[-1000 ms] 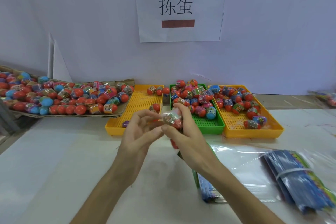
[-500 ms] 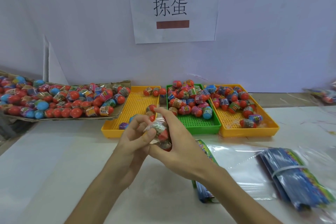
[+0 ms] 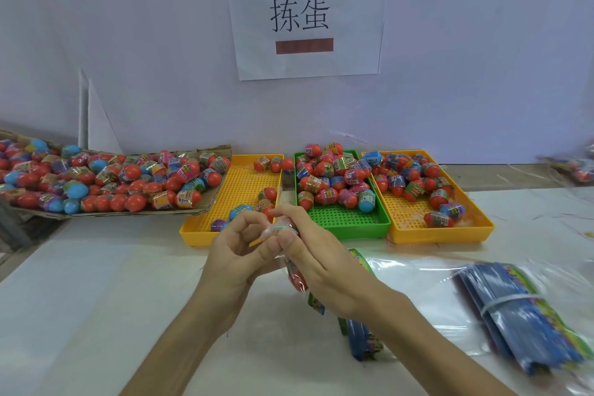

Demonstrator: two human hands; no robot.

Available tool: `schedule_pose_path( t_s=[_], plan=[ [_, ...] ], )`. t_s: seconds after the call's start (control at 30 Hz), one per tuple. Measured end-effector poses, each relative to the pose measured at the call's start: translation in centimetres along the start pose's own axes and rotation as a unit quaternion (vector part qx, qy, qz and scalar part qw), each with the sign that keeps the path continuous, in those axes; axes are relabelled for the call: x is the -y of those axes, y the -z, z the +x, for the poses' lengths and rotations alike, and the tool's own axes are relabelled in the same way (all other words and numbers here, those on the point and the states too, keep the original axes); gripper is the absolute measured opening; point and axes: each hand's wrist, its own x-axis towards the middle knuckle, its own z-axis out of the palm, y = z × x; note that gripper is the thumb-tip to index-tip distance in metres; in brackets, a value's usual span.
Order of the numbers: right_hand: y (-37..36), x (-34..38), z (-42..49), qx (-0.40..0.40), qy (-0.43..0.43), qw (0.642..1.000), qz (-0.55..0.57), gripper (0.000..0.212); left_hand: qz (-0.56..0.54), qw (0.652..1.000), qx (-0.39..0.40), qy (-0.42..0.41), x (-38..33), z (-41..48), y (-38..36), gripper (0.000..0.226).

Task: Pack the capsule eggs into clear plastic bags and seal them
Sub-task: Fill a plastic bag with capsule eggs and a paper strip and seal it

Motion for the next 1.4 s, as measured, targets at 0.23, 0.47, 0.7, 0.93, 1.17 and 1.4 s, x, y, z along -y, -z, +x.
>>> schedule_pose_path(
  t_s=[0.23, 0.47, 0.7, 0.93, 1.17, 1.4],
  plan=[
    [-0.1, 0.0, 0.1, 0.007, -0.002, 0.999, 0.032, 0.042, 0.014, 1.000, -0.014, -0.012, 0.4, -0.1, 0.0, 0.074],
    [-0.3, -0.2, 0.1, -0.025, 0.012, 0.999, 0.019, 0.035, 0.006, 1.000, -0.023, -0.001, 0.7, -0.1, -0.2, 0.087],
    [-0.4, 0.0, 0.3, -0.015, -0.018, 0.991, 0.131, 0.044, 0.005, 0.999, -0.040, -0.003, 0.6, 0.0, 0.0, 0.049],
    [1.2, 0.5, 1.6, -0.072, -0.092, 0.944, 0.309, 0.032, -0.112, 0.990, -0.072, 0.043, -0.6, -0.1, 0.8, 0.048],
    [1.5, 0.3, 1.5, -0.054, -0.070, 0.886, 0.455, 0.026, -0.165, 0.981, -0.048, 0.095, -1.0, -0.3, 0.3, 0.051],
    [1.4, 0.6, 1.6, -0.046, -0.108, 0.868, 0.482, 0.034, -0.175, 0.979, -0.047, 0.093, -0.9, -0.1, 0.3, 0.057]
  ],
)
